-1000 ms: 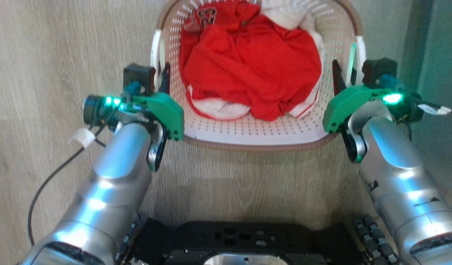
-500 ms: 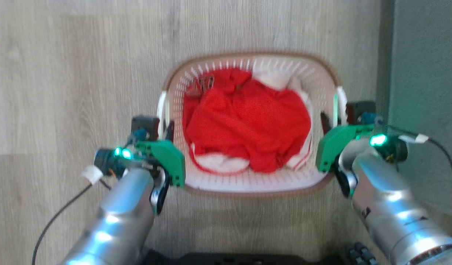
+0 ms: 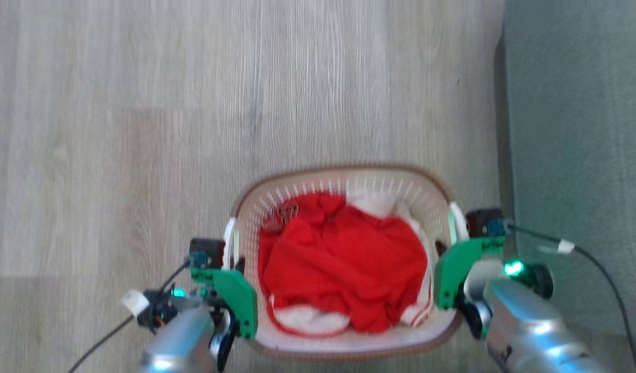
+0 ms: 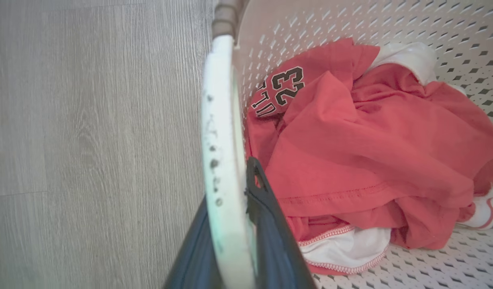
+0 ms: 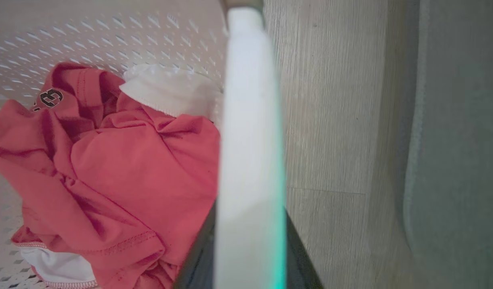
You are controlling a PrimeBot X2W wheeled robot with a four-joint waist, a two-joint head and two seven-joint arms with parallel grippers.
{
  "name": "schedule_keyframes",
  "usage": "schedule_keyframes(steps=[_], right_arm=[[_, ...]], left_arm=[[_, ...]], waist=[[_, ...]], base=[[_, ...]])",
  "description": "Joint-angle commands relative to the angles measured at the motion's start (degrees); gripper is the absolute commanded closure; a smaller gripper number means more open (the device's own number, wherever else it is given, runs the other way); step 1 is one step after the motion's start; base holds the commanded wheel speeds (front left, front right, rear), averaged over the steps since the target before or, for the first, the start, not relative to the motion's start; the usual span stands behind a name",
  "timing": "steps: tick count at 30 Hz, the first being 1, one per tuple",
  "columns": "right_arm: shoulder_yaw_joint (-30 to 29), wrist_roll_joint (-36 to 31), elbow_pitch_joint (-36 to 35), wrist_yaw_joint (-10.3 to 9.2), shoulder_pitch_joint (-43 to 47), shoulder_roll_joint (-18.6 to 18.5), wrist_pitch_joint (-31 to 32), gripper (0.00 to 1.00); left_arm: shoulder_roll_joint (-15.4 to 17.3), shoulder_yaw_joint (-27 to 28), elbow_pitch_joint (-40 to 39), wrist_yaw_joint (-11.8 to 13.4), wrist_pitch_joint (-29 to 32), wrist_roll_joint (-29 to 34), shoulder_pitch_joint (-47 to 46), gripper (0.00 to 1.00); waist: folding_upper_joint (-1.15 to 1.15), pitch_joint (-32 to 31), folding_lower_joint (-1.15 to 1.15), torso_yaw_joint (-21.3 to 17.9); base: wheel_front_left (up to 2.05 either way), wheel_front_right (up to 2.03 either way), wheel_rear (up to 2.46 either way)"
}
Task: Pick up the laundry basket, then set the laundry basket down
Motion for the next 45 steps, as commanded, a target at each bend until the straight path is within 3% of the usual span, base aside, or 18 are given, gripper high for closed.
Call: schedule_keyframes(steps=[1,22,45], right_arm=[[1.88,0.57,-0.4,-0.09,2.15,-0.32,0.22,1.0],[13.06,13.45,-0.19,-0.09,10.11,-0.32,5.43,1.0],[20.1,20.55,1.14,-0.09,9.19,-0.32,3.77,1.0]], left_arm=[[1.88,0.35,0.4,-0.18,-0.06,-0.32,0.78,1.0],[1.88,-6.24,4.3,-1.83,5.62,-6.93,6.9,1.0],[1.88,-9.47,4.82,-1.43,4.35,-9.97,6.62,1.0]], waist=[[0.0,-3.52,0.01,-0.22],[0.0,-17.81,0.01,-1.14],[0.0,-19.52,0.01,-1.31]], base=[[0.0,0.0,0.0],[0.0,0.0,0.0],[0.0,0.0,0.0]])
